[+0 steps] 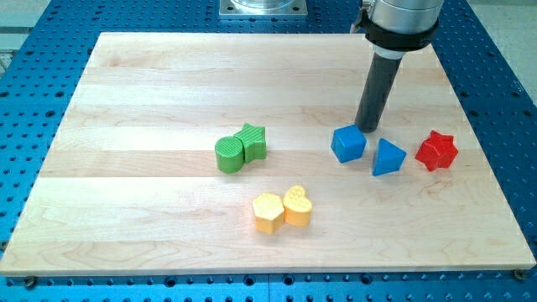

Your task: Place the blue cube horizontal left to the blue triangle

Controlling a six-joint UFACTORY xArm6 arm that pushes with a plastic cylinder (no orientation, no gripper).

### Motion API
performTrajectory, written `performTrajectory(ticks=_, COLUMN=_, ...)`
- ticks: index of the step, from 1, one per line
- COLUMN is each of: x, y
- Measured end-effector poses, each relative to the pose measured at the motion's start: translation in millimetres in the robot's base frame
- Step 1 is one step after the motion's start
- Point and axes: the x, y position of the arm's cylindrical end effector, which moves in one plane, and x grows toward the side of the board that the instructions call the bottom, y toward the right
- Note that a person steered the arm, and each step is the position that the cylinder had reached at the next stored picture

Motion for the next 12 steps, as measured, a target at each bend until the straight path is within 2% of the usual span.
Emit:
performTrajectory(ticks=1, x=0, y=0)
performTrajectory(ticks=4, x=35, y=-43)
performTrajectory(ticks=9, x=31, y=-55)
performTrajectory(ticks=12, x=23, y=-93)
